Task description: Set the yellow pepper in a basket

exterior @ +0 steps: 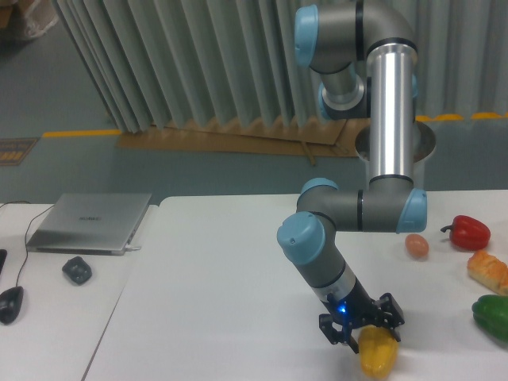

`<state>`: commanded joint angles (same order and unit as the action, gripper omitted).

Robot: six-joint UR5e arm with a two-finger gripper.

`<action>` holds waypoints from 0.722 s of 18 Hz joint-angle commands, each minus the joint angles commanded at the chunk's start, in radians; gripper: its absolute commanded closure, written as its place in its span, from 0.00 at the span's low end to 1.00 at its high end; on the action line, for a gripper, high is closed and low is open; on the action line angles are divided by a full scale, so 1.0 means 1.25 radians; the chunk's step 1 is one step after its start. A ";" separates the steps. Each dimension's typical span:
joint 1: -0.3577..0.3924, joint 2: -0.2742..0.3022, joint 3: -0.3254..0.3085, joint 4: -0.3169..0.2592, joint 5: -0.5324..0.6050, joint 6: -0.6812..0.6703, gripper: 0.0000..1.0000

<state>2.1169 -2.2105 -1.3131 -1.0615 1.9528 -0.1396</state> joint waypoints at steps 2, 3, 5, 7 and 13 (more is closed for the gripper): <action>0.004 0.021 -0.005 0.000 -0.023 0.006 0.45; 0.013 0.034 -0.005 0.000 -0.037 0.010 0.45; 0.026 0.064 -0.020 -0.001 -0.083 0.027 0.45; 0.071 0.137 -0.048 -0.016 -0.138 0.110 0.45; 0.156 0.215 -0.107 -0.038 -0.191 0.360 0.45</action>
<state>2.3115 -1.9421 -1.4465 -1.1090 1.7135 0.3098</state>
